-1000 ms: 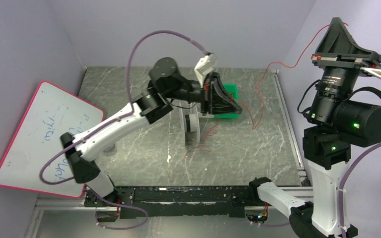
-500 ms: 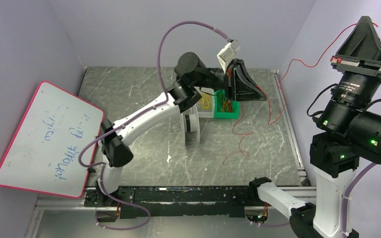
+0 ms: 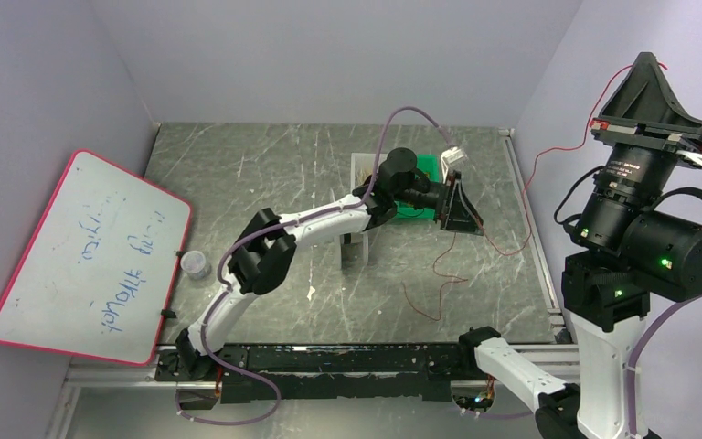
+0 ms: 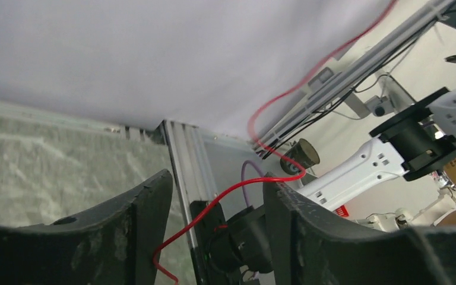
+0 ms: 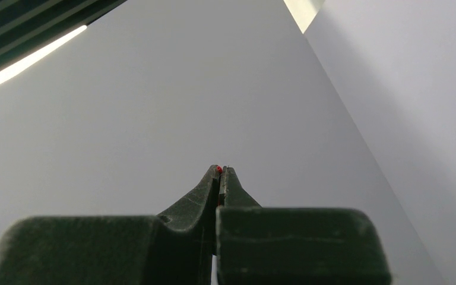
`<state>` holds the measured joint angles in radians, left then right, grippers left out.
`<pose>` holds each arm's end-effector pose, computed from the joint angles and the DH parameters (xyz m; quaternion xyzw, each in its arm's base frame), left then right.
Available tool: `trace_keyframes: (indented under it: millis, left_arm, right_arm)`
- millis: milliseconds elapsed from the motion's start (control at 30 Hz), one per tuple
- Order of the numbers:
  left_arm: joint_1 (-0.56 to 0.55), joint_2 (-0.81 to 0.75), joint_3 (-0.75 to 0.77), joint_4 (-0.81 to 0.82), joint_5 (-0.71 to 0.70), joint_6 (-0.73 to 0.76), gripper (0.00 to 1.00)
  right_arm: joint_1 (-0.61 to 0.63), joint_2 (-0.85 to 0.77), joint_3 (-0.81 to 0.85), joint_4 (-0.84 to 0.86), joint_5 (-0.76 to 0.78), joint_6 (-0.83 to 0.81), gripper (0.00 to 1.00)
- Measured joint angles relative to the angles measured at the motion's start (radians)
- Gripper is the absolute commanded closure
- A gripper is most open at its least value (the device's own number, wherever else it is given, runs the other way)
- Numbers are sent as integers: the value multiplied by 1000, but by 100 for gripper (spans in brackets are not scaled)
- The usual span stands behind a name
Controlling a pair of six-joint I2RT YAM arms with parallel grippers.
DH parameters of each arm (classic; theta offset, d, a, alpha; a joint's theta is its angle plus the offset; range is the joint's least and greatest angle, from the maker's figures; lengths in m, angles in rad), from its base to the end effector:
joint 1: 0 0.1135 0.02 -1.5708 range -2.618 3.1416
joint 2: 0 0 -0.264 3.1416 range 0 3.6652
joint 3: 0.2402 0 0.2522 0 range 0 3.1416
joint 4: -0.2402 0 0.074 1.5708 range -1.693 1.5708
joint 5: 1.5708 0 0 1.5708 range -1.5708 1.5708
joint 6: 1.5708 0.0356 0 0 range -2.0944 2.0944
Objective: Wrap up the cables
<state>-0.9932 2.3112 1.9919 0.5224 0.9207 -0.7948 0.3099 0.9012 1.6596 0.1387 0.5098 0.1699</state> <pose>0.2728 -0.4705 0.3077 0.3987 0.5291 -0.7172 0.2161 0.0608 0.0012 0.6146 0.2150 0.3357 0.1361 0.9070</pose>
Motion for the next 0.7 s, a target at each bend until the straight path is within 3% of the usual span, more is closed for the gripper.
trace_keyframes:
  millis: [233,300,367,700]
  left_arm:
    - [32,-60,-96,-185,-59,122,30]
    - [44,-82,-96,-264,-90,172,23]
    - [51,-105,-96,-346,-117,224,8]
    - [65,-222,-100,-712,-290,459,5]
  right_arm:
    - [0,0,-7,10,4,-14,100]
    - [0,1,-10,14,6,-18,100]
    - [0,5,-13,15,8,-19,100]
    - [0,52,-18,2,9,-16,100]
